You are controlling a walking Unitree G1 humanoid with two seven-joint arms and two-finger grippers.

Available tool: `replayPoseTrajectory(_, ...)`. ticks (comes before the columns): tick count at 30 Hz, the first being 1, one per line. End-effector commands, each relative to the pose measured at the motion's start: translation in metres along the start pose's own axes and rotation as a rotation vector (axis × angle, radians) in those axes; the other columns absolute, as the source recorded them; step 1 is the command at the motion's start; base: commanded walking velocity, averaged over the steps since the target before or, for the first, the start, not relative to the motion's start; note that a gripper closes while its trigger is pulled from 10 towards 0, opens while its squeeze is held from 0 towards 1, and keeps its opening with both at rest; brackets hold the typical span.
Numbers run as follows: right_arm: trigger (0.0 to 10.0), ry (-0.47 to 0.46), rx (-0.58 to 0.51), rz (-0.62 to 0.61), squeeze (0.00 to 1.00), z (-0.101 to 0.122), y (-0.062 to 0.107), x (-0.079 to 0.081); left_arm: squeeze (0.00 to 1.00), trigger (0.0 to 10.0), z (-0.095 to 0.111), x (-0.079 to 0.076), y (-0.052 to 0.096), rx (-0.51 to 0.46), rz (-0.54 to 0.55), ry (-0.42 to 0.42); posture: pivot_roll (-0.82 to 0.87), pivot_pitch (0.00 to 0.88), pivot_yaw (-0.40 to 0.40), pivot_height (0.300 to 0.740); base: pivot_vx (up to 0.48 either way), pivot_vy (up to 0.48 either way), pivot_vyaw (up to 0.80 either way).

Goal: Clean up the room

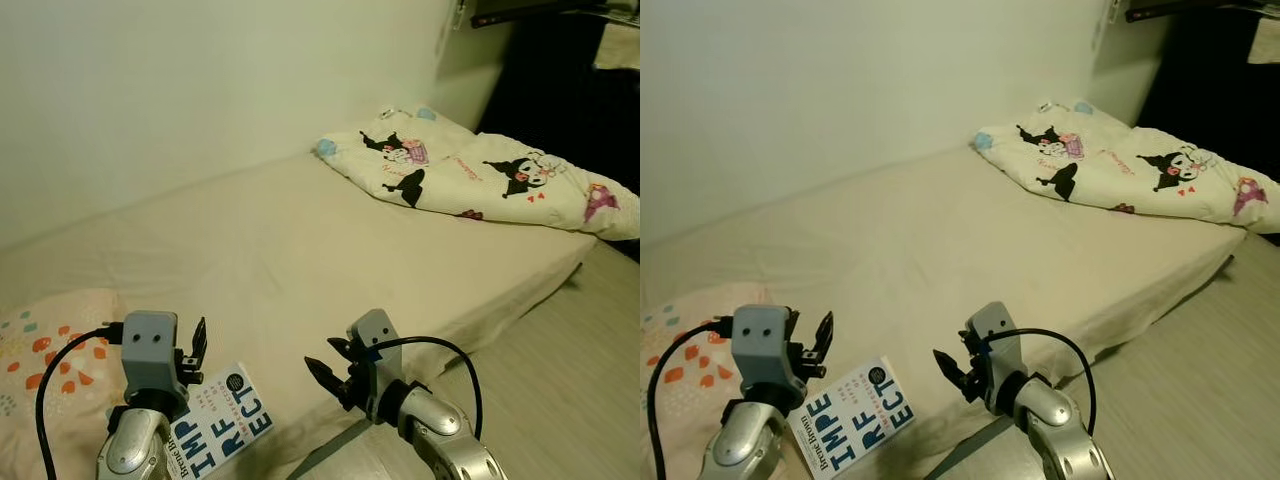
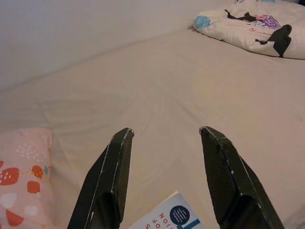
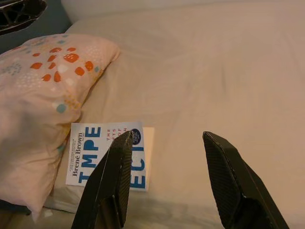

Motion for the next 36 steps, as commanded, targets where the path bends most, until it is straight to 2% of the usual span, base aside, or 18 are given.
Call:
replayPoseTrajectory(1,10.0,0.018,0.032,-0.051,0.00,-0.009,0.000,-0.006,0.00,10.0,-0.008,0.004,0.002,0.038,0.024,0.006,-0.04,0.090,-0.040,0.733,0.000,0.000,0.00)
replayPoseTrajectory(10,10.0,0.020,0.045,-0.197,0.00,-0.012,0.000,-0.028,0.00,10.0,-0.007,0.002,-0.002,0.038,0.009,-0.006,-0.05,0.090,-0.032,0.733,0.000,0.000,0.00)
replayPoseTrajectory(20,10.0,0.033,0.059,-0.279,0.00,-0.017,0.001,-0.036,0.00,10.0,-0.011,0.006,0.000,0.049,0.026,0.032,-0.04,0.078,-0.033,0.733,0.000,0.000,0.00)
replayPoseTrajectory(23,10.0,0.027,0.091,-0.345,0.00,-0.025,0.006,-0.046,0.00,10.0,-0.015,0.008,0.000,0.061,0.026,0.009,-0.04,0.084,-0.038,0.733,0.000,0.000,0.00)
replayPoseTrajectory(28,10.0,-0.011,0.104,-0.399,0.00,-0.032,0.012,-0.054,0.00,10.0,-0.009,0.022,0.000,0.048,0.060,0.018,-0.04,0.069,-0.027,0.733,0.000,0.000,-0.73)
replayPoseTrajectory(36,10.0,-0.008,0.097,-0.383,0.00,-0.029,0.012,-0.054,0.00,10.0,-0.008,0.009,-0.006,0.044,0.019,0.032,-0.05,0.080,-0.026,0.733,0.000,0.000,-0.80)
Point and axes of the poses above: a point about 5 cm out from each wrist's last joint towards the gripper, its own y axis pointing back from the gripper into the wrist, its own z axis along the axis of the wrist's last joint, x = y × z, the point moved 5 cm from there along -y, pointing out of the wrist towards the gripper, and after that the axes turned 8 degrees about y, right-handed, at the moved point
